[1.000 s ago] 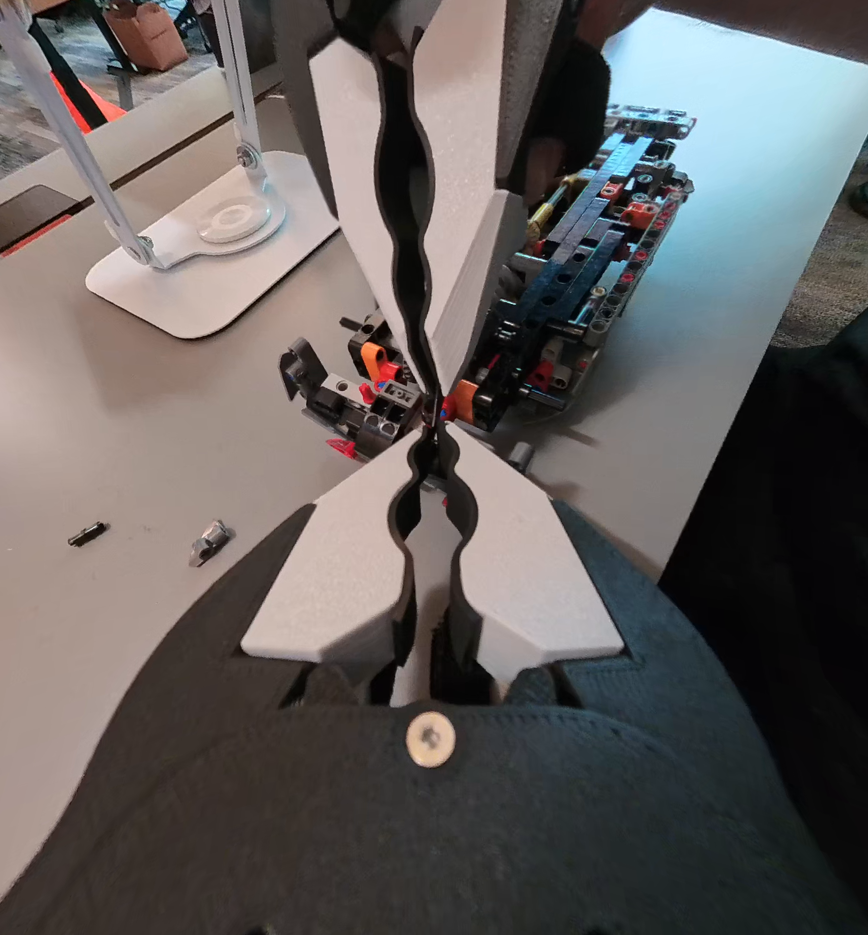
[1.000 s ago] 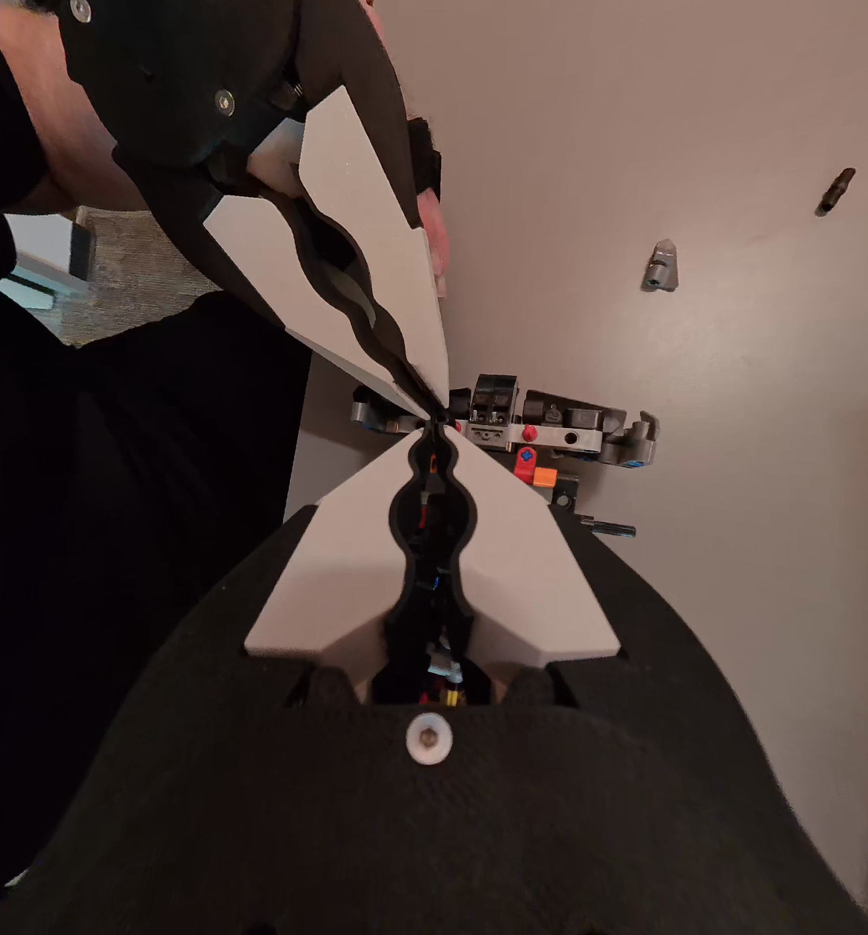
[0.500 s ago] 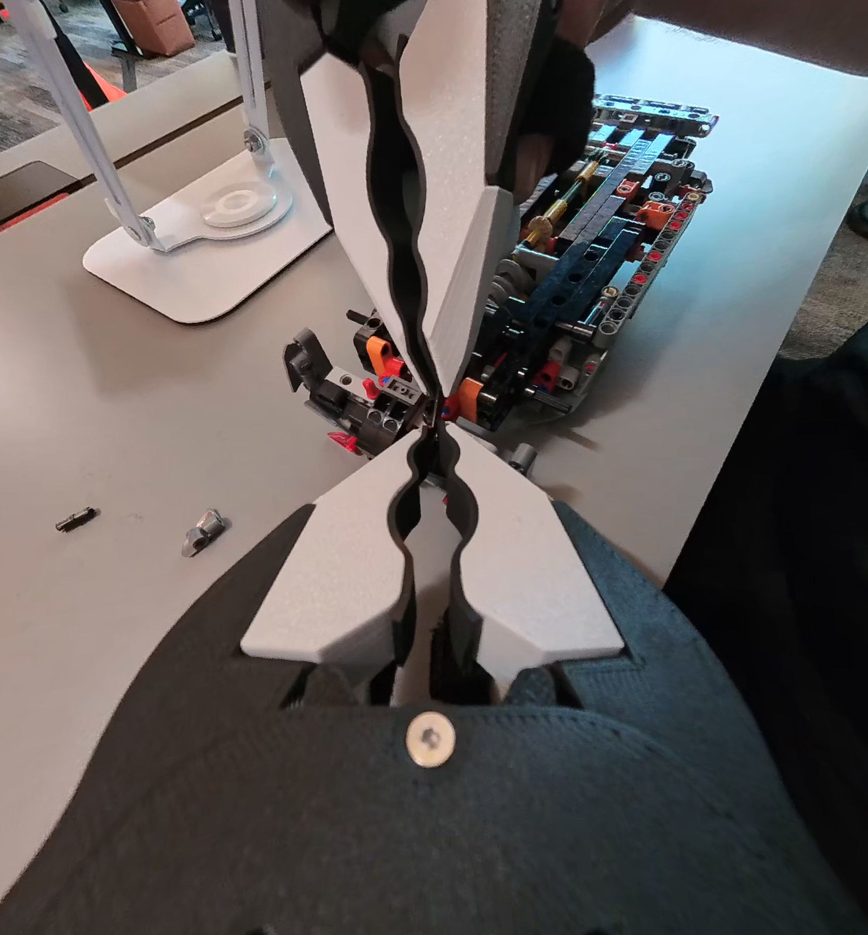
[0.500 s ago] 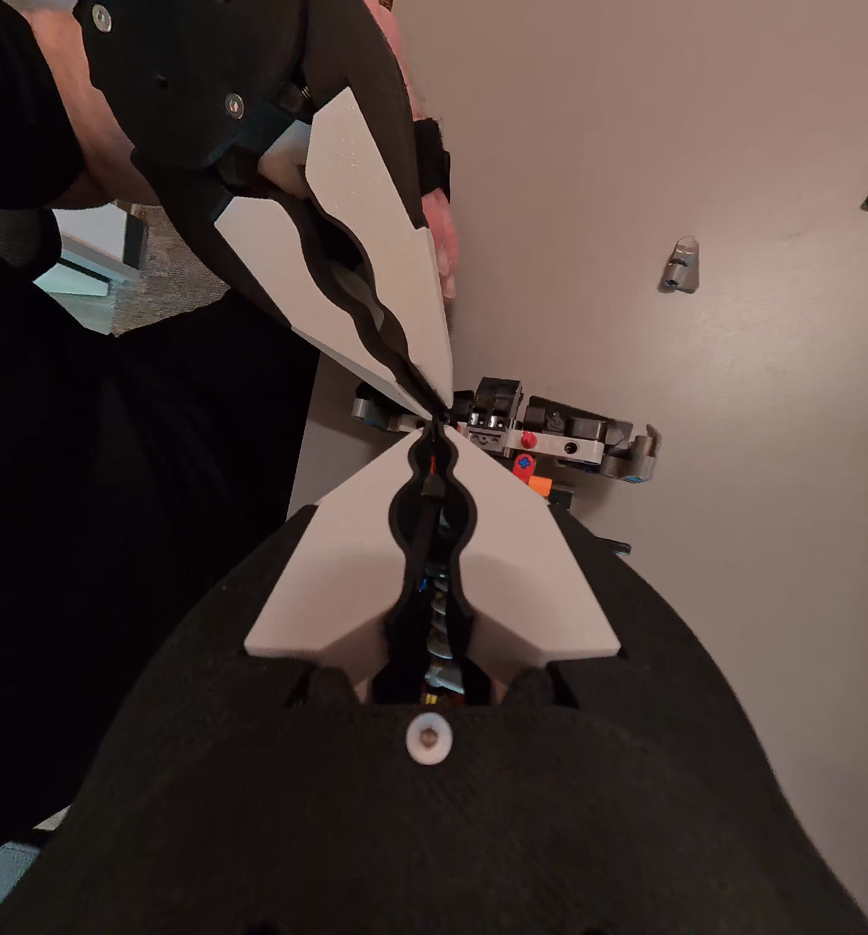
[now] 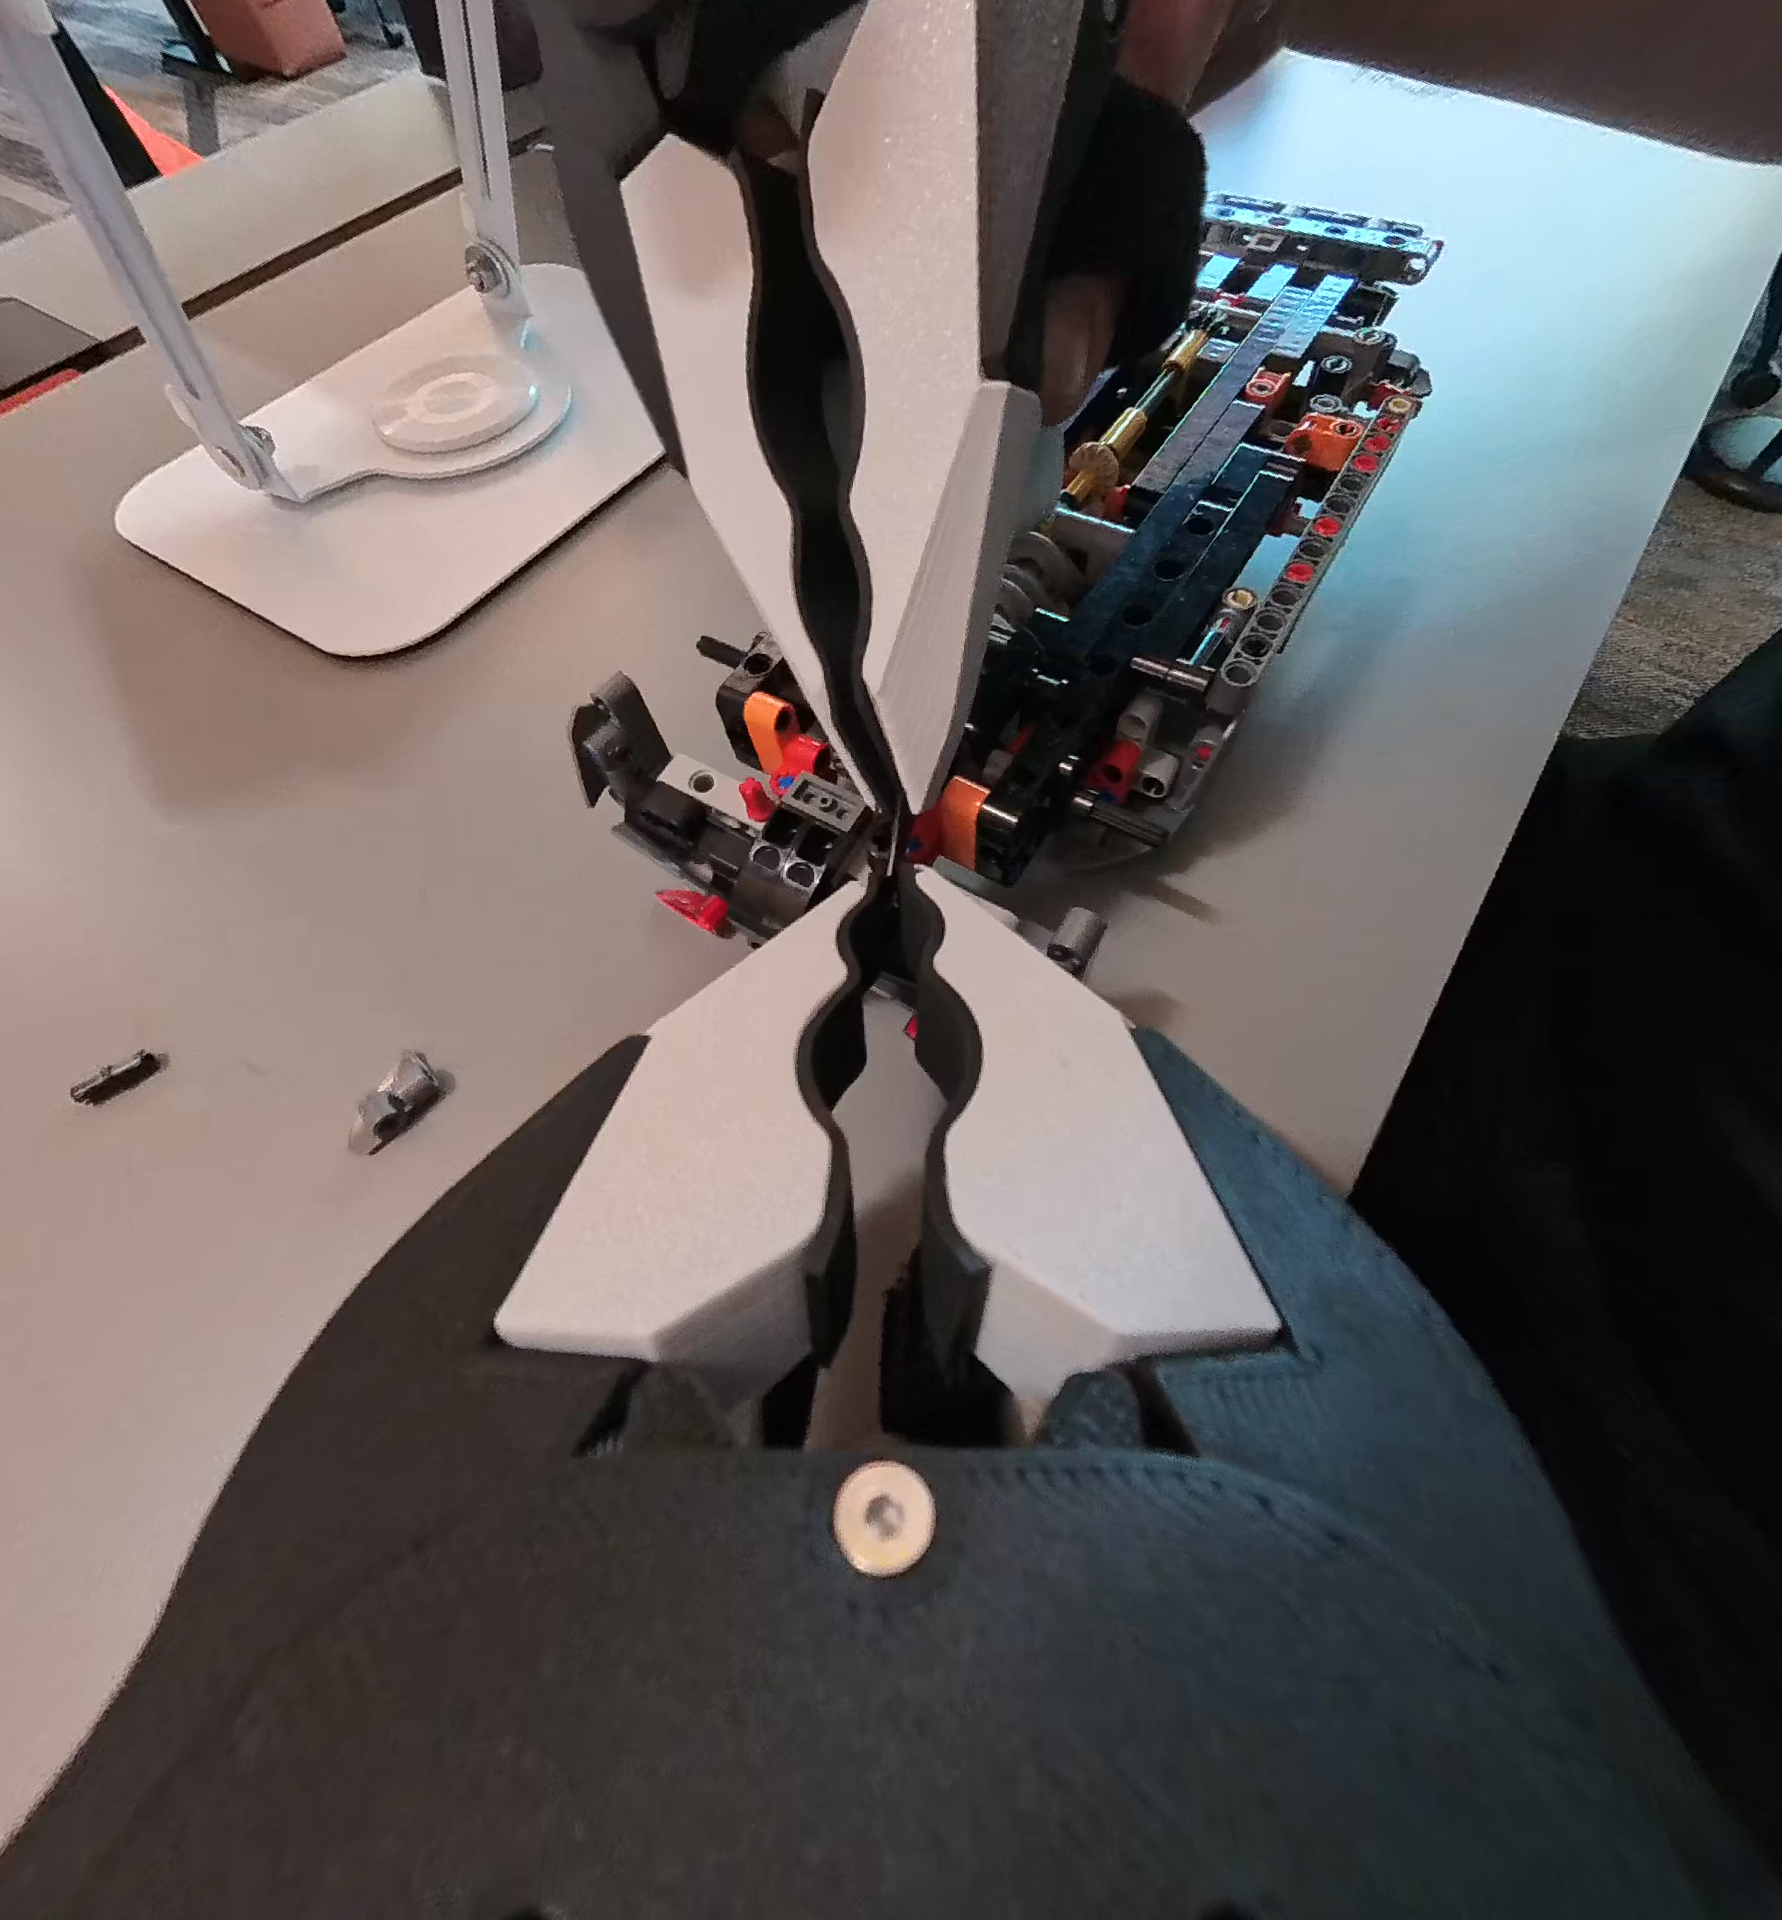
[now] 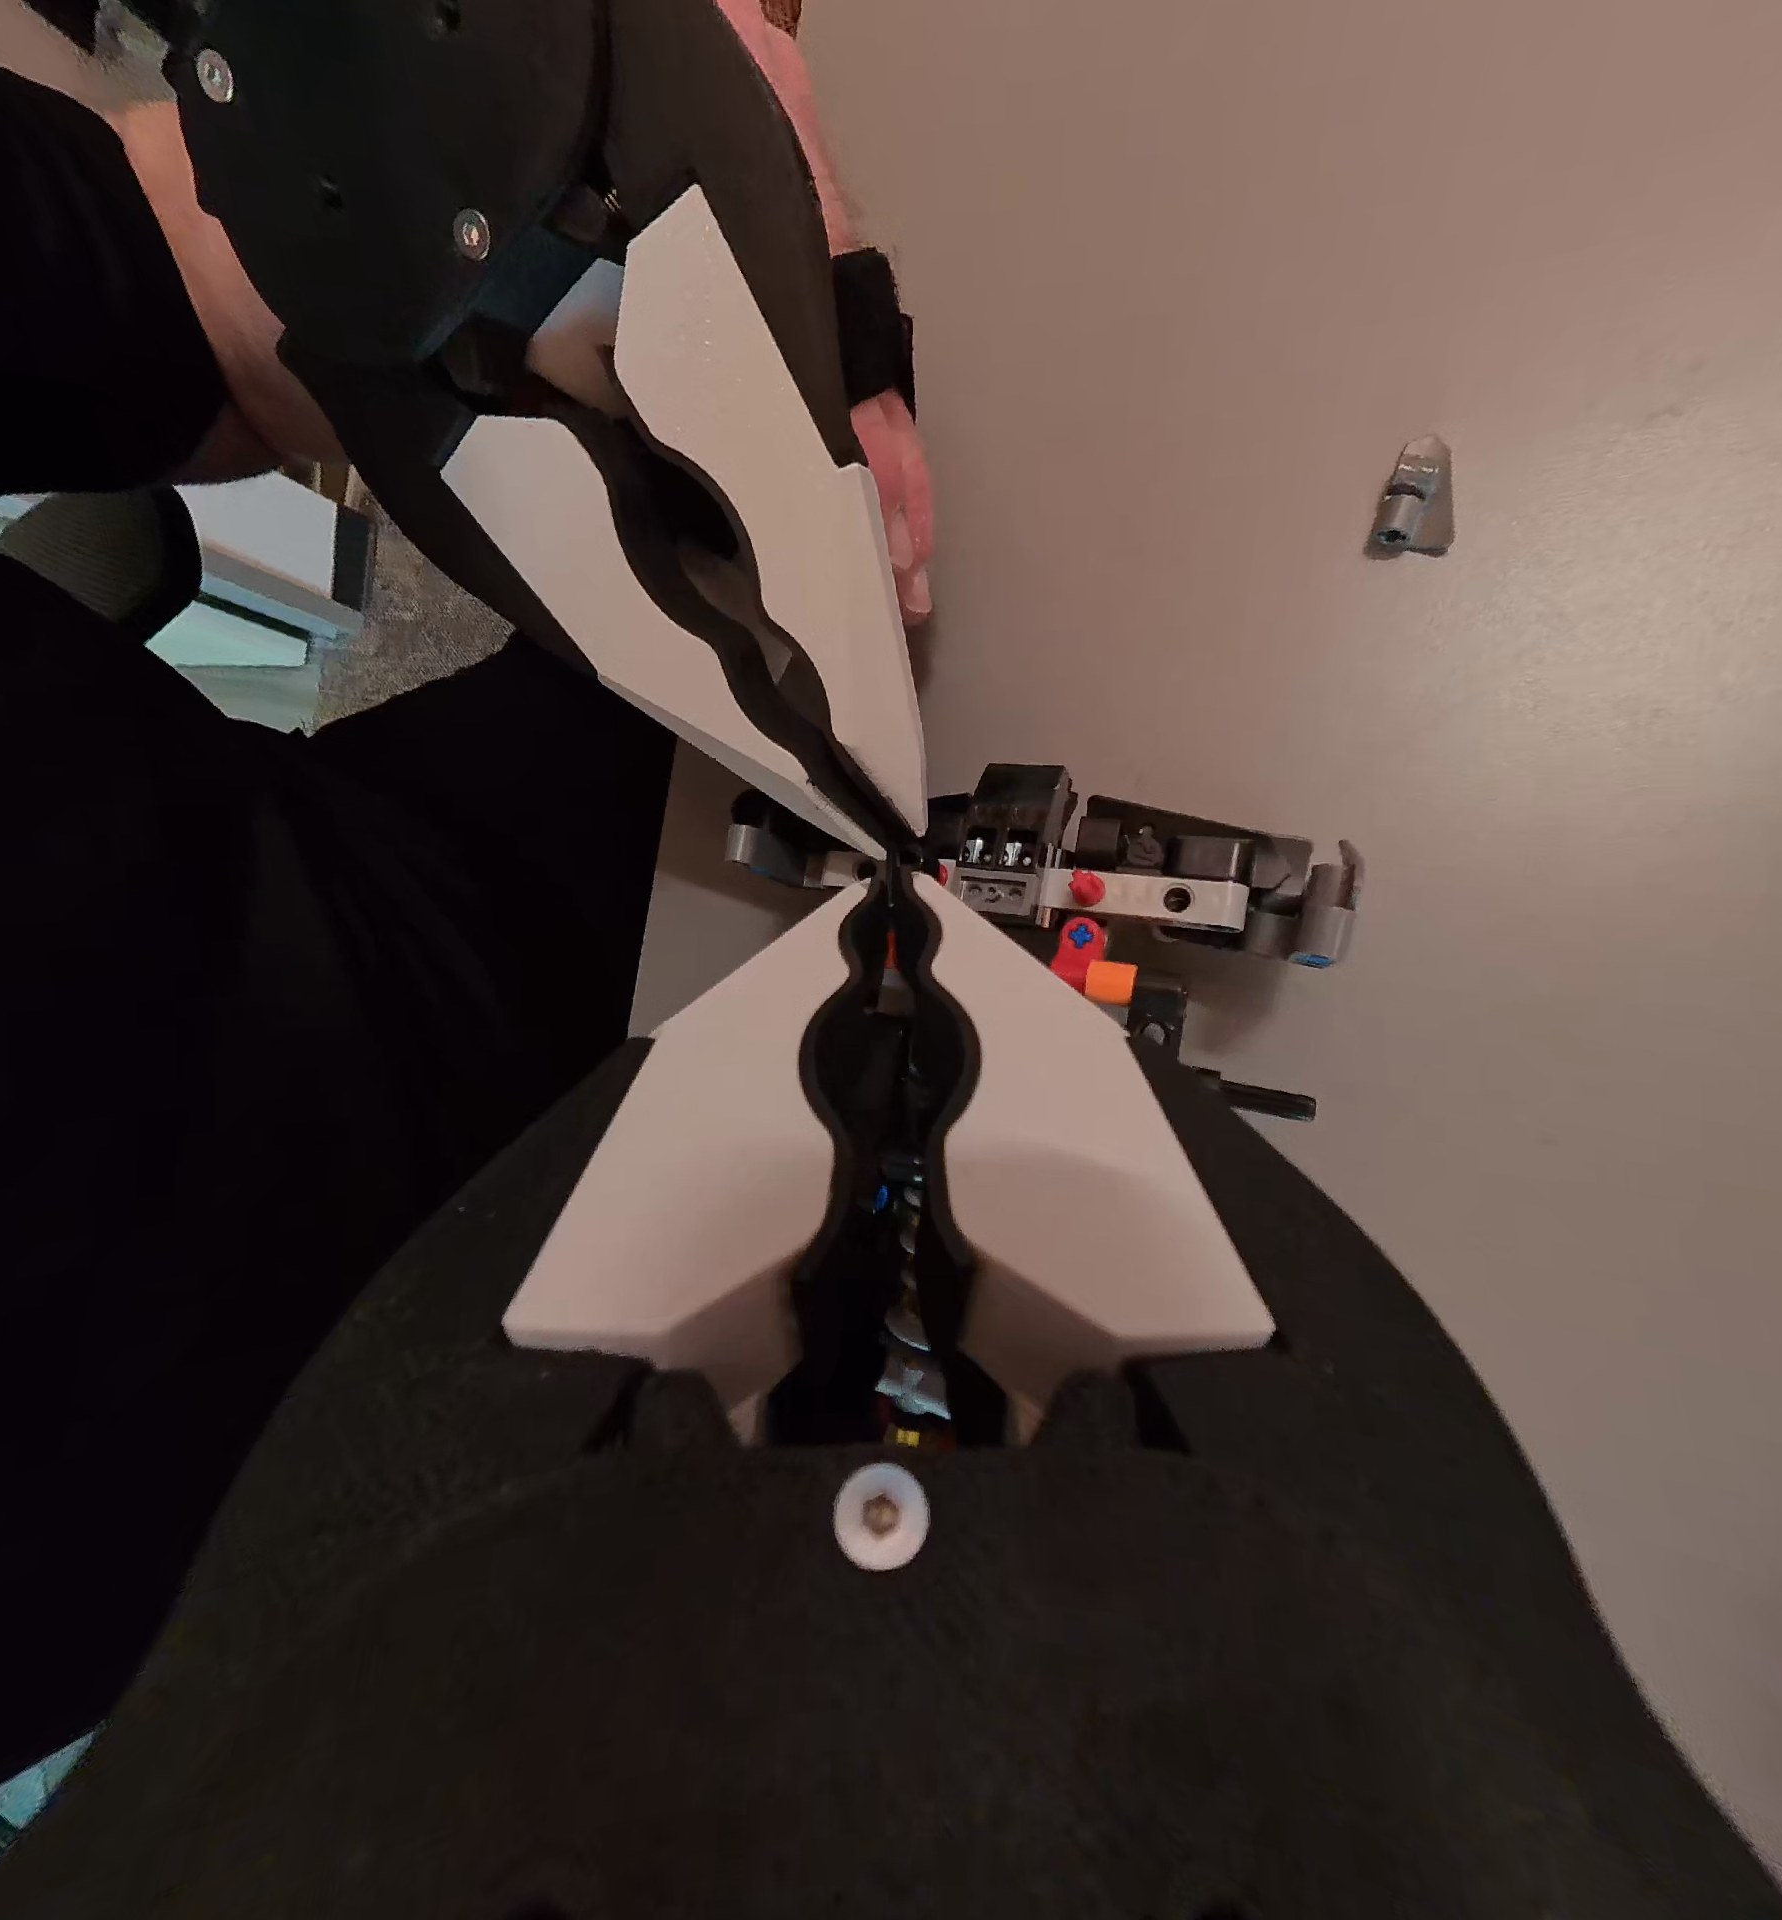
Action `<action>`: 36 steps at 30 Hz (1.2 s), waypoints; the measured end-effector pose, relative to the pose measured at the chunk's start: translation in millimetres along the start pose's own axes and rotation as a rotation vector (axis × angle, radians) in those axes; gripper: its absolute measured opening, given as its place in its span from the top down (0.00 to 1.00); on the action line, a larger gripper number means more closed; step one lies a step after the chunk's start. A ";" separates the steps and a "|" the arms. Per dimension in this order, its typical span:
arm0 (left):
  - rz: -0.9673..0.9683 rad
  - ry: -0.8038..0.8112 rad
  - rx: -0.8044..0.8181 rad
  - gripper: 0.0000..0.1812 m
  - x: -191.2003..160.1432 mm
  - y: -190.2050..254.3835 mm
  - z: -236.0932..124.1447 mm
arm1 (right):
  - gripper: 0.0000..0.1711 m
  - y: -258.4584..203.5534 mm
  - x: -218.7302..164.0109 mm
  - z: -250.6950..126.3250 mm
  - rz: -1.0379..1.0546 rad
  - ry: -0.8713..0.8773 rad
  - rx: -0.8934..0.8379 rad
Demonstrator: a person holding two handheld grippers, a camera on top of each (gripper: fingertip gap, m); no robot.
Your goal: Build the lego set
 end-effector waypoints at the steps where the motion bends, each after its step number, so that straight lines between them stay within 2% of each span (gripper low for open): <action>1: 0.001 -0.002 -0.003 1.00 0.1 -0.2 0.1 | 1.00 0.2 0.0 -0.1 0.011 0.007 0.002; 13: 0.023 -0.039 -0.066 1.00 0.6 -2.4 1.3 | 1.00 1.8 -2.6 0.0 0.079 0.077 0.010; 24: 0.030 -0.087 -0.119 1.00 -1.6 -2.9 4.2 | 1.00 3.0 -5.1 2.7 0.086 0.068 -0.014; 29: -0.027 -0.056 -0.163 1.00 -1.7 -4.3 4.3 | 1.00 2.5 -5.8 2.7 0.088 0.083 -0.026; 36: -0.042 0.006 -0.055 0.96 -1.3 -5.2 1.5 | 1.00 0.8 -5.8 2.4 0.046 0.143 -0.047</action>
Point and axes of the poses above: each gripper's, where its closed fingertips meet, z out along the fingers, x out of its top, y = z × x across the jaws, the point moved 3 cm from there along -z, back along the fingers, and after that the axes turned 2 degrees about z, right-handed, at the moved point
